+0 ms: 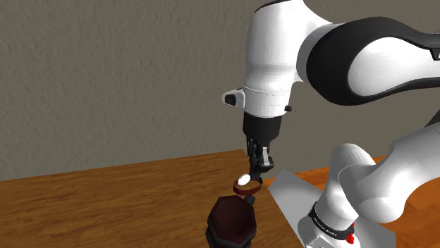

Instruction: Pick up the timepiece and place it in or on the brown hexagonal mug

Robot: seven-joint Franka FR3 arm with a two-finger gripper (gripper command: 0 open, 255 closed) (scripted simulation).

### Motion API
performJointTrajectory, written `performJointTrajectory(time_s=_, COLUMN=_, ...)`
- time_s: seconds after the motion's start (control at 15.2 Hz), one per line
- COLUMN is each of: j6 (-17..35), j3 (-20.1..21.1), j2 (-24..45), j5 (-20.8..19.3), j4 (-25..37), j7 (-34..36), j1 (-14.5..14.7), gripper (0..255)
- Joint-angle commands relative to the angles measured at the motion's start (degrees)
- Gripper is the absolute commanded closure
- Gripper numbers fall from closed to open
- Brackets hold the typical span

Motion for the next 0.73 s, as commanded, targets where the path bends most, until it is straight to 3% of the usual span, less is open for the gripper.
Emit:
performJointTrajectory(time_s=0.0, j6=1.6, j3=0.4, j2=0.2, j5=0.3, j4=-1.4, j7=0.1, j1=0.1, gripper=255)
performJointTrajectory(time_s=0.66, j6=9.3, j3=1.6, j2=0.6, j5=1.3, j4=-8.7, j7=-0.7, j1=0.5, gripper=255)
